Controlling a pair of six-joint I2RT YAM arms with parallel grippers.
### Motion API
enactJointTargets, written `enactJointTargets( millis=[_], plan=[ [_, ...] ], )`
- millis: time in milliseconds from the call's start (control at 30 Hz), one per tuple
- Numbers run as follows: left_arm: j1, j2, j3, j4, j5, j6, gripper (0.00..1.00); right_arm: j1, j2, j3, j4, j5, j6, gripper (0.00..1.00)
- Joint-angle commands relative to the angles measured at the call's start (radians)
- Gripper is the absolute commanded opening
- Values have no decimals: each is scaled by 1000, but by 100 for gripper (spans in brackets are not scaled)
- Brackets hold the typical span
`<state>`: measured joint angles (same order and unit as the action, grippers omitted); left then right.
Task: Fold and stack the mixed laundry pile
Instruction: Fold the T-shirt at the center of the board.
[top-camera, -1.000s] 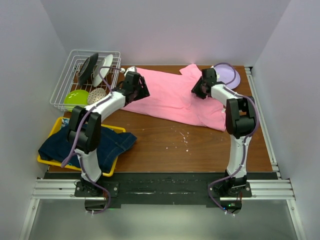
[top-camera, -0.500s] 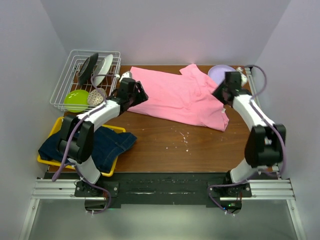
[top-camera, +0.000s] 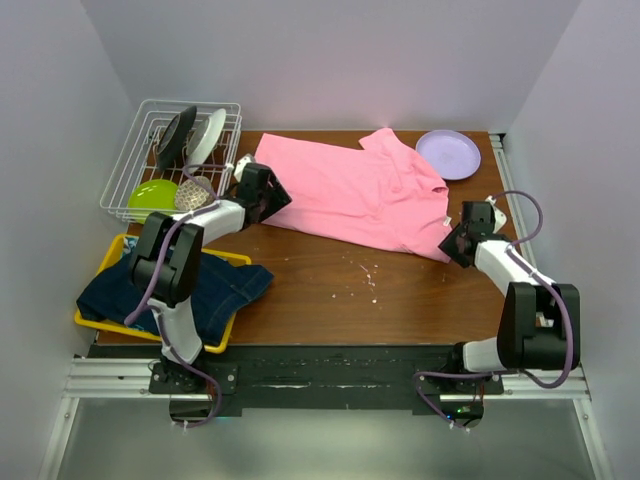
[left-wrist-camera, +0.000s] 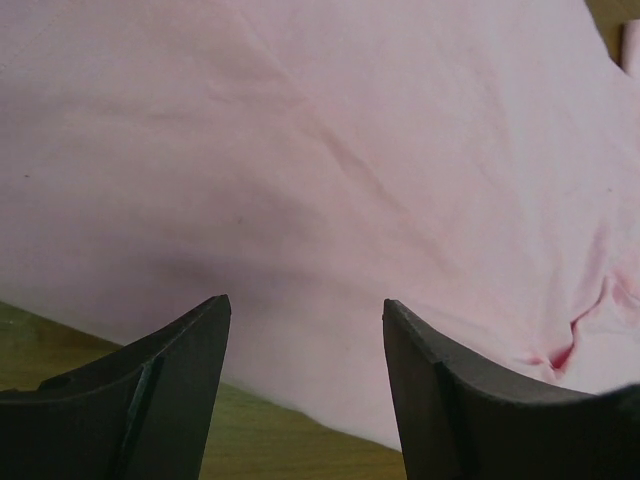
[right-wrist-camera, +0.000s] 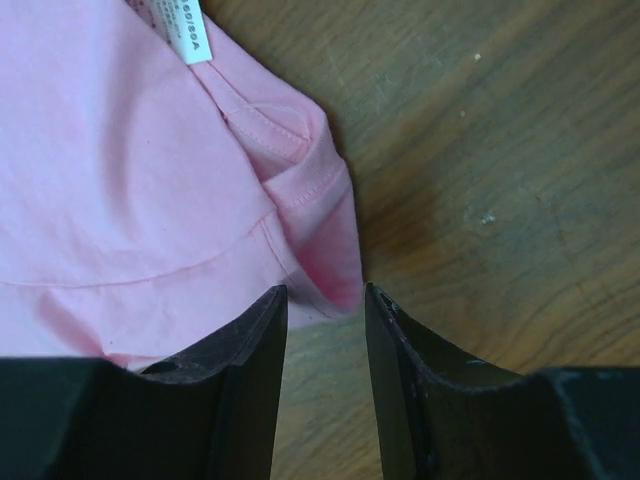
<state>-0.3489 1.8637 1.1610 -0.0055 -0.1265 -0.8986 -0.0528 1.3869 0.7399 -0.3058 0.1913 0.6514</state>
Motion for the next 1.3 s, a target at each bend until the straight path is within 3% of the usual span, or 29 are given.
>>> enactJointTargets(
  millis=[0,200,467,700,867,900,1000,1033,1100,1267],
  plan=[
    [19,26,2,61,14,-37,67,-2,32,15,106,-26,-12,41],
    [31,43,-1,49,1,-45,67,-1,75,32,114,-27,1,40],
    [33,66,8,7,-45,-51,67,-2,96,176,-45,89,-39,2],
    [34,91,20,-45,-68,-57,68,-2,135,271,-190,198,-99,1],
    [36,88,19,-42,-64,-57,68,-4,181,248,-177,145,-95,20],
    [34,84,20,-41,-59,-57,68,-4,182,246,-174,122,-93,32],
    [34,71,20,-40,-56,-56,68,-10,166,248,-191,119,-81,50],
    [34,68,20,-45,-56,-56,68,-16,156,245,-193,116,-76,63],
    [34,55,23,-45,-56,-56,68,-38,130,234,-191,93,-62,76],
    [34,38,23,-44,-48,-54,68,-58,106,182,-81,7,-41,80]
  ],
)
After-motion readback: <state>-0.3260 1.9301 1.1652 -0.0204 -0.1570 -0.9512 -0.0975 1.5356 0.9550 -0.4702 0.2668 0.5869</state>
